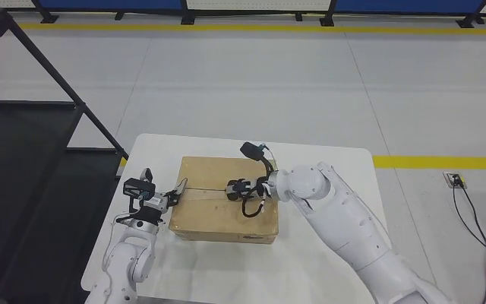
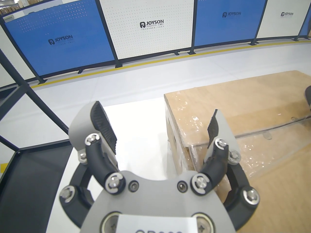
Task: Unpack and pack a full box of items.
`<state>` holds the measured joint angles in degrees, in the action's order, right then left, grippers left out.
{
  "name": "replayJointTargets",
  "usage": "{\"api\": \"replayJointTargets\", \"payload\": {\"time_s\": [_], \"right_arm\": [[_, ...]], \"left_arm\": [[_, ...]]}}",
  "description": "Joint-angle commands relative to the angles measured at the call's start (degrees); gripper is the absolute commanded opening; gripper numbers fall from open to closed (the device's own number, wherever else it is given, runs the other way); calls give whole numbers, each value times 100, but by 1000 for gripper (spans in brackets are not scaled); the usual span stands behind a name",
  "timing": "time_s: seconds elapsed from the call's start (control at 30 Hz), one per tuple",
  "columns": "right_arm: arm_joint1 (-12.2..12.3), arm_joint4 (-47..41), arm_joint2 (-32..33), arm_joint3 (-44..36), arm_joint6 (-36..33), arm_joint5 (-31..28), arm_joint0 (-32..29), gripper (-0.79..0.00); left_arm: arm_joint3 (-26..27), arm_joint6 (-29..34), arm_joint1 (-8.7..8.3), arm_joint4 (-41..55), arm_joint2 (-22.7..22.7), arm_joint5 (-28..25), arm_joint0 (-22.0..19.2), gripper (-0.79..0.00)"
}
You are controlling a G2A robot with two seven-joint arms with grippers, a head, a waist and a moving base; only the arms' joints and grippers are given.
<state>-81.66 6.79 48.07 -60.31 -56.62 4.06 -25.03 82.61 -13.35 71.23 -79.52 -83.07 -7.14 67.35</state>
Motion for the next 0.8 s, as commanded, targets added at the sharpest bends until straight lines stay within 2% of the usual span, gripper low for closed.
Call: {"api": "replayJointTargets", "payload": {"time_s": [0.0, 0.3, 0.77], "right_arm": [[-34, -4, -79, 140, -85, 55, 75, -785], [-63, 35, -73, 562, -195, 134, 243, -785], [211, 234, 561, 253, -242, 260, -89, -785]], "left_arm": [[-1, 0, -2, 10, -13, -10, 4, 0], [-7, -3, -5, 8, -35, -40, 13, 0], [14, -43, -4, 14, -54, -15, 58, 0]]}}
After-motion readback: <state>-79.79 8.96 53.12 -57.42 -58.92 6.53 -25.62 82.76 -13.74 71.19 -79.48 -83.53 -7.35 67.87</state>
